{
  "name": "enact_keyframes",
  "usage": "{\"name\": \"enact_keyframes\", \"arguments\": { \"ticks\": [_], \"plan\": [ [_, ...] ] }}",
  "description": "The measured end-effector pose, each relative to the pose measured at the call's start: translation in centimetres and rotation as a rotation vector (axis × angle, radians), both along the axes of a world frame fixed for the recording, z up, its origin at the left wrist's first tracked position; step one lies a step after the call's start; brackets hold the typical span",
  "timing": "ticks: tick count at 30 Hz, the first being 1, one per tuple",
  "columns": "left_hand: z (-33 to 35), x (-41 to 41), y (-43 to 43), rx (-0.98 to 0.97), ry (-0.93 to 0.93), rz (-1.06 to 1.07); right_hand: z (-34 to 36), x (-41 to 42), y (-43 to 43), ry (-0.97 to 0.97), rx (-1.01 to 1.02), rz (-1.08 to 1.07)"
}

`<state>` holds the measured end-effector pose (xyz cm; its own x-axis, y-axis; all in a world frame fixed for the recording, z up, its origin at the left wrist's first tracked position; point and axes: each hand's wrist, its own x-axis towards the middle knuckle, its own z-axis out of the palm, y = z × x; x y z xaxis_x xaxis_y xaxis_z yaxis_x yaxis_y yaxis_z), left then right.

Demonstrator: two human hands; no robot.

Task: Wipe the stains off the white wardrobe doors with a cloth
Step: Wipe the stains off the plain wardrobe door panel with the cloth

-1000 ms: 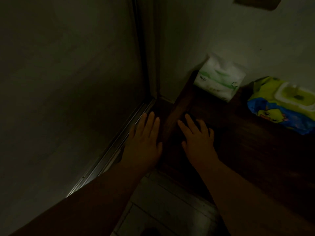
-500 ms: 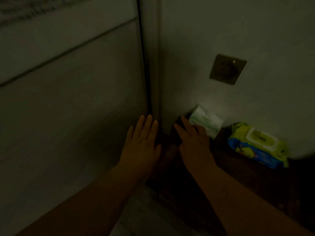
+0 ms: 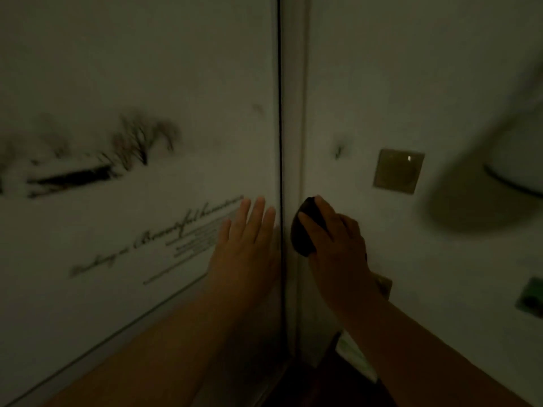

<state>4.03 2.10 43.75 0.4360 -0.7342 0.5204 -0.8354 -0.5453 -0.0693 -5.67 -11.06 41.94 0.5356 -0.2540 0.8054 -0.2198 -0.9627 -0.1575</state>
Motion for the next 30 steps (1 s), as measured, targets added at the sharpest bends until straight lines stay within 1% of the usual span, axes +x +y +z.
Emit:
{"name": "enact_keyframes", "arguments": {
  "ticks": [3,8,13,21,30],
  "plan": [
    [6.1,-0.4,2.4,-0.132,-0.096,0.008,6.7,0.1,1.6,-0.078,-0.089,0.041],
    [14.6,-1.2,6.4,-0.221,-0.215,0.004,15.5,0.0,5.5,-0.217,-0.129,0.137],
    [21.9,-2.0,11.8,-0.297,-0.348,0.079,22.6,0.1,9.4,-0.317,-0.158,0.212],
    [30.7,-2.3,21.0,-0.345,-0.560,0.237,31.4,2.5,17.4,-0.467,-0.217,0.372],
    [36.7,-1.1,31.3,-0.349,-0.694,0.402,37.8,5.8,26.9,-0.603,-0.264,0.460]
  ]
}}
